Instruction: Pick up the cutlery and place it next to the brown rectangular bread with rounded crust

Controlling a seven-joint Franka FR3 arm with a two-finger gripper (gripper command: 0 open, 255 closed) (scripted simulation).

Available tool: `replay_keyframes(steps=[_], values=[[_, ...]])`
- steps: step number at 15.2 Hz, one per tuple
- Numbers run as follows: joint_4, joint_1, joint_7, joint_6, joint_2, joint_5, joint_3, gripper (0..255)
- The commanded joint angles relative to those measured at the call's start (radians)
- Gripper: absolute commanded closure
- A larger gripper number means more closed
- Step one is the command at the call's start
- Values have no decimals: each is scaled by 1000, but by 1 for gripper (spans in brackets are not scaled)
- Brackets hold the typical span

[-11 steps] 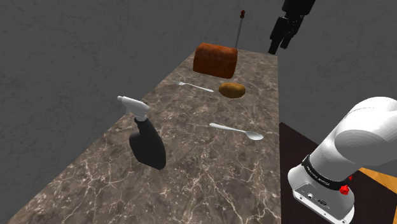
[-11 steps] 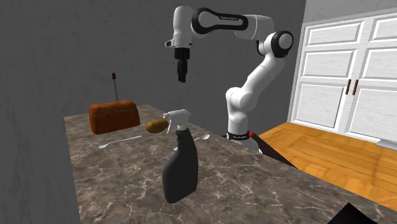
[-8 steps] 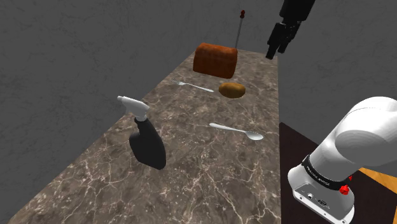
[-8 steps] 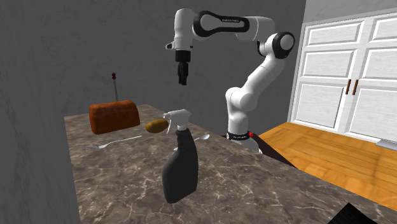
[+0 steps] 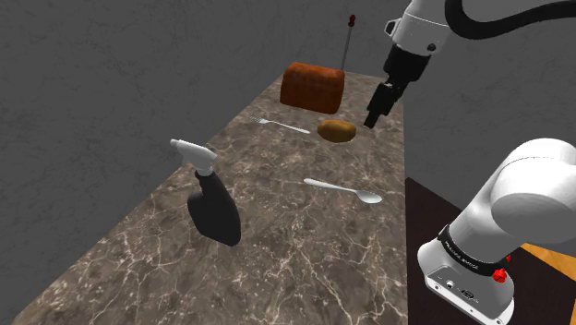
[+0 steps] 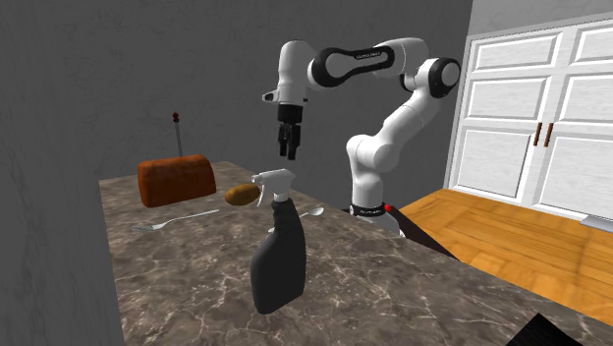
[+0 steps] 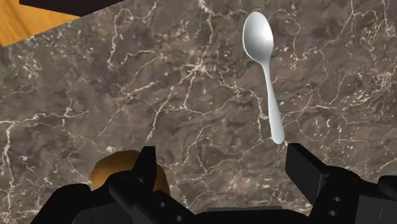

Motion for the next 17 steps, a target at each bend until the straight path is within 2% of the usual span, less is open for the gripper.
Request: replay_keyframes(steps=[1, 6, 11, 17], values=[[-61, 26, 0, 68, -12, 27, 16, 0], [-200, 114, 14, 254, -10, 114, 78, 0], [-304, 228, 28, 483, 68, 218, 146, 0], [-326, 247, 18, 602, 163, 246, 157, 0]])
